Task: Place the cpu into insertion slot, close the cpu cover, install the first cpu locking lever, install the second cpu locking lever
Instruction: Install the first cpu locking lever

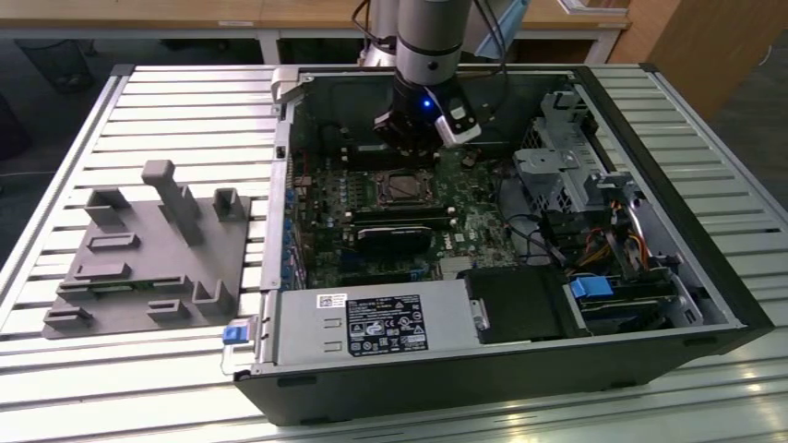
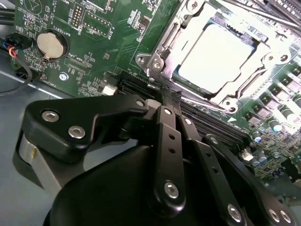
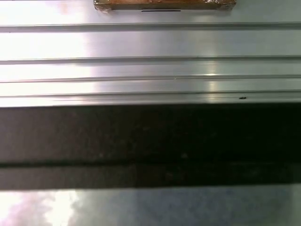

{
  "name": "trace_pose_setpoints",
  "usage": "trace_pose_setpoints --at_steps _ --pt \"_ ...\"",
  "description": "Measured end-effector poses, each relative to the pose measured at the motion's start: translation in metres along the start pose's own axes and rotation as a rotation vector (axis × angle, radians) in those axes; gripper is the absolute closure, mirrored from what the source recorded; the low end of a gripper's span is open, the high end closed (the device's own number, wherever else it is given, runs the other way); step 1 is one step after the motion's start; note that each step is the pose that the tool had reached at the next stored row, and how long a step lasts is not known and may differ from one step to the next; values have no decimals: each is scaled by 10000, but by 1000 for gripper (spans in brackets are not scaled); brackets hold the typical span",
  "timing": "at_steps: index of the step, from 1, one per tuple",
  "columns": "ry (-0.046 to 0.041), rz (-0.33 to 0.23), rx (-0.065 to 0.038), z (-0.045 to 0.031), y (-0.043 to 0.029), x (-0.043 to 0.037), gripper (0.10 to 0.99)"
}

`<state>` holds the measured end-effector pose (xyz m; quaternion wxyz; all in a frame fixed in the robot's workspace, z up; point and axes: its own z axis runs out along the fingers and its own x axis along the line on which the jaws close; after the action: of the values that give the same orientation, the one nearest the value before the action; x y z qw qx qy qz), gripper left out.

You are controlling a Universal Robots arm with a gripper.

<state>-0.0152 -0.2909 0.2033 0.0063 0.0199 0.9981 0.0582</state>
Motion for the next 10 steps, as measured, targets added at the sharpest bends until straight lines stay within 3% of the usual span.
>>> trace_pose_setpoints --at_steps 5,10 --pt "-2 -2 46 4 0 -2 965" --pt "-12 -5 263 24 -3 -1 965"
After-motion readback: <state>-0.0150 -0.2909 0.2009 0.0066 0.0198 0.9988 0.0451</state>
